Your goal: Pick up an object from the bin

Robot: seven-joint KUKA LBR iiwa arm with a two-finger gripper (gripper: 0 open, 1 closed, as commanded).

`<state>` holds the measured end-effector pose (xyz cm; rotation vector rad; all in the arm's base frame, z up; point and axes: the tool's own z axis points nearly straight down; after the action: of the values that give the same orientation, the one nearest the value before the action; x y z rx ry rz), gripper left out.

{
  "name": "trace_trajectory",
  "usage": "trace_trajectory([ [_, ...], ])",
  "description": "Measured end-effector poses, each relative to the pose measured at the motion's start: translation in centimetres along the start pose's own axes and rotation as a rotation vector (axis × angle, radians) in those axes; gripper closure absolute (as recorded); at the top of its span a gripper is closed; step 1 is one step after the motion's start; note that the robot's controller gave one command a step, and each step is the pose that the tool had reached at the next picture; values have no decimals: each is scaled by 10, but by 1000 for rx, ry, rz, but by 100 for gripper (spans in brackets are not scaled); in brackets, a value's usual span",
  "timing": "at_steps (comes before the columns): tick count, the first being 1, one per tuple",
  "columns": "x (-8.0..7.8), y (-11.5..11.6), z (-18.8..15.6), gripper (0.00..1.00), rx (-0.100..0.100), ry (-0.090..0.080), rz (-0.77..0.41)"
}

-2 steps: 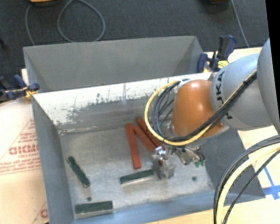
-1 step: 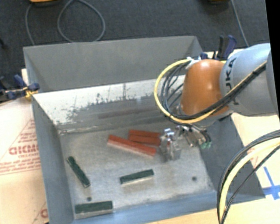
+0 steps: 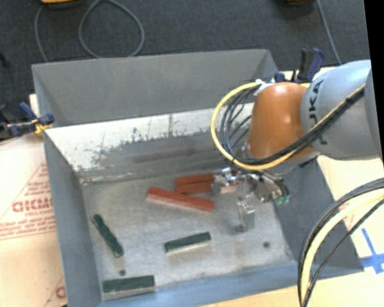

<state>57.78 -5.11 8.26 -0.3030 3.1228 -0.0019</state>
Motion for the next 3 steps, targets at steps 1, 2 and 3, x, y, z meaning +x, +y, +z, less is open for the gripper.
trace_trajectory([
  [1,-27,63,10,0,0,-8,-71],
  [2,-26,60,11,100,0,-6,-69],
  [3,-35,35,-109,100,3,-9,-115],
])
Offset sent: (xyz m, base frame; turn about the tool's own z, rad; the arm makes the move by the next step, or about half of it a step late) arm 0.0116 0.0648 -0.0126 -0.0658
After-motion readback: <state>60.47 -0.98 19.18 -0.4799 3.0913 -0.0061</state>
